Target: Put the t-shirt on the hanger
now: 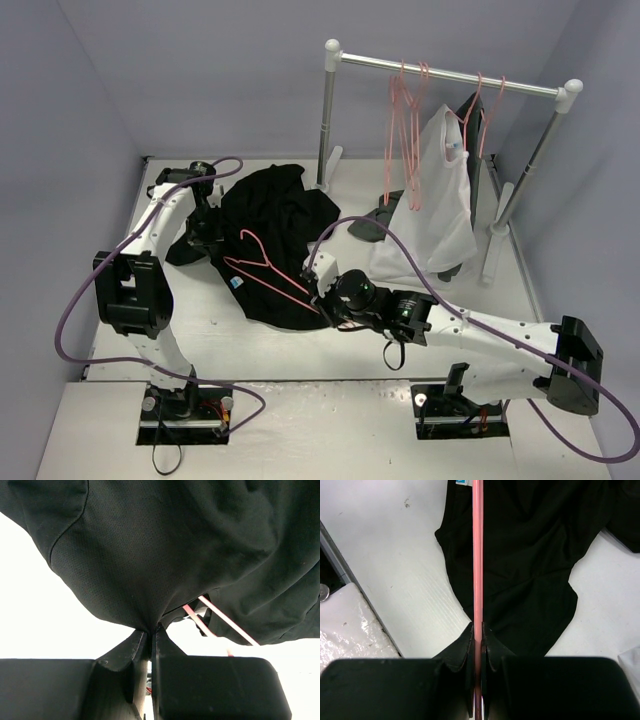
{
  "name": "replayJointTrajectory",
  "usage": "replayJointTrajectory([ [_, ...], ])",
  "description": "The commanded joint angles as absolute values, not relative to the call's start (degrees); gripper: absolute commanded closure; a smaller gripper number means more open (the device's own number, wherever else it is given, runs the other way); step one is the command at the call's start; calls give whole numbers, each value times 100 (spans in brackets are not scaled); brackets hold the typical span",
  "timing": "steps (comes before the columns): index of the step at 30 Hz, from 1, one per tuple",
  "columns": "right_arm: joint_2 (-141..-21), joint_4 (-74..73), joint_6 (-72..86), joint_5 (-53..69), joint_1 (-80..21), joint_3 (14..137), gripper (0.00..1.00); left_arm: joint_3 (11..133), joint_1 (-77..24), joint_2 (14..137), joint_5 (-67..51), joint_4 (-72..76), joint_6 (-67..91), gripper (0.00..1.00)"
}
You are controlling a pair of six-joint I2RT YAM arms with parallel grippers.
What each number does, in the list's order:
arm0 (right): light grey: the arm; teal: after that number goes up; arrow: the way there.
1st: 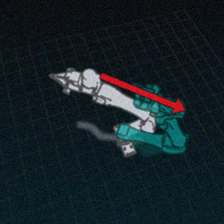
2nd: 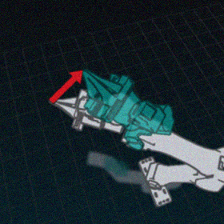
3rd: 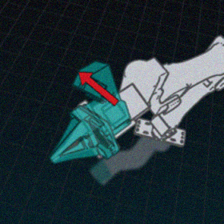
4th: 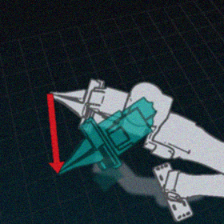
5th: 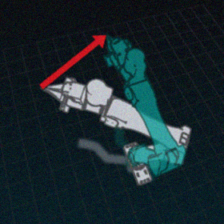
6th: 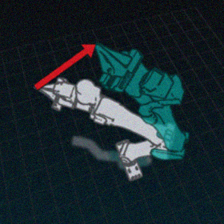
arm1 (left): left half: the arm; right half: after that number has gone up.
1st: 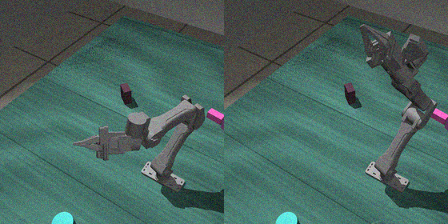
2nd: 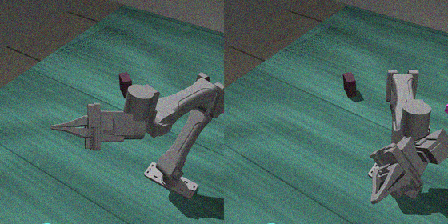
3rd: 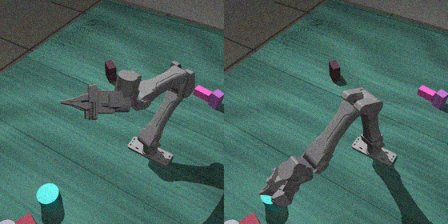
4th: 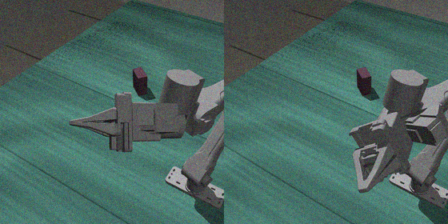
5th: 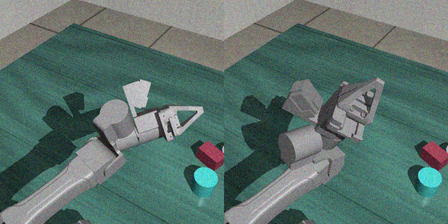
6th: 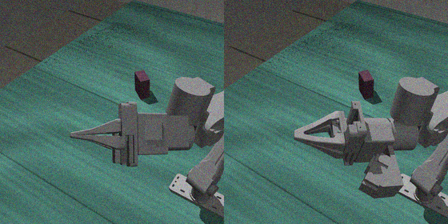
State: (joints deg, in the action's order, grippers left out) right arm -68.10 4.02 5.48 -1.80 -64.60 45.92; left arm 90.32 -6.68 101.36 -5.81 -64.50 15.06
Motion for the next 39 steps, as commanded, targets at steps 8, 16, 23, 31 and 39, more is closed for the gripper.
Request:
replayJointTrajectory([
  [8, -6950, 1290, -41, -379, -6495, 5050, 100, 9638, -655, 9972, -606, -7138, 1044, 100],
  [16, -6856, 1470, -412, -588, -6510, 5208, 100, 10044, -659, 9999, -568, -7525, 911, 100],
  [23, -6718, 1505, -715, -984, -6697, 5379, 100, 10202, -659, 9987, -487, -7842, 868, 100],
  [31, -6763, 1853, -847, -1453, -6732, 5252, 100, 10844, -679, 9807, -443, -8089, 814, 100],
  [39, -6926, 2023, -890, -763, -6732, 5558, 100, 11947, -1053, 9811, -274, -8075, 333, 100],
])
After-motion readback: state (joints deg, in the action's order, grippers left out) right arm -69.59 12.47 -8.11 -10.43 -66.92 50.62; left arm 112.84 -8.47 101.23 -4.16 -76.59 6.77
